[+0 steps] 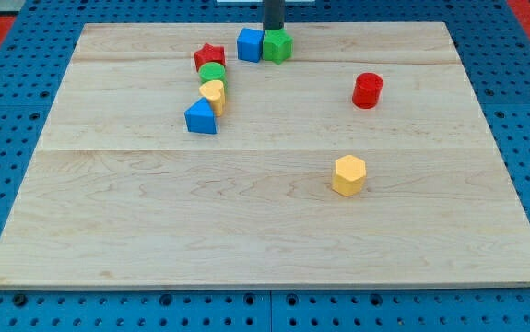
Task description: Slide the blue cube down a bit
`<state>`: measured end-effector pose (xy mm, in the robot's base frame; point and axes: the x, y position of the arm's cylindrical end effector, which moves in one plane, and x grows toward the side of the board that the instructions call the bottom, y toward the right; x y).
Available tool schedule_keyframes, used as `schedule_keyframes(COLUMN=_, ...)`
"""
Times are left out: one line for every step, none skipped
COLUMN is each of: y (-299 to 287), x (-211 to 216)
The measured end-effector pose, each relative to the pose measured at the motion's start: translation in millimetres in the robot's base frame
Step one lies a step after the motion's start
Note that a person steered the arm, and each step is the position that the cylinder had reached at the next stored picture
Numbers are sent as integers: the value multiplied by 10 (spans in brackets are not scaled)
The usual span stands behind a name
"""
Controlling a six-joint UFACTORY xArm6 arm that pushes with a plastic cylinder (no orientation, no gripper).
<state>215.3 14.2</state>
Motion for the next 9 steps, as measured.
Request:
schedule_keyframes(y=114, x=144)
schedule_keyframes(y=227, x=266)
schedule_keyframes(y=305, x=397)
schedule_keyframes(y=309, x=458)
schedule_keyframes(y=491, x=-82)
schedule_keyframes(y=513, x=-214)
schedule_keyframes(y=258, x=-221)
schedule_keyframes(y=-133, x=-220)
schedule_keyframes(y=-305, x=-178)
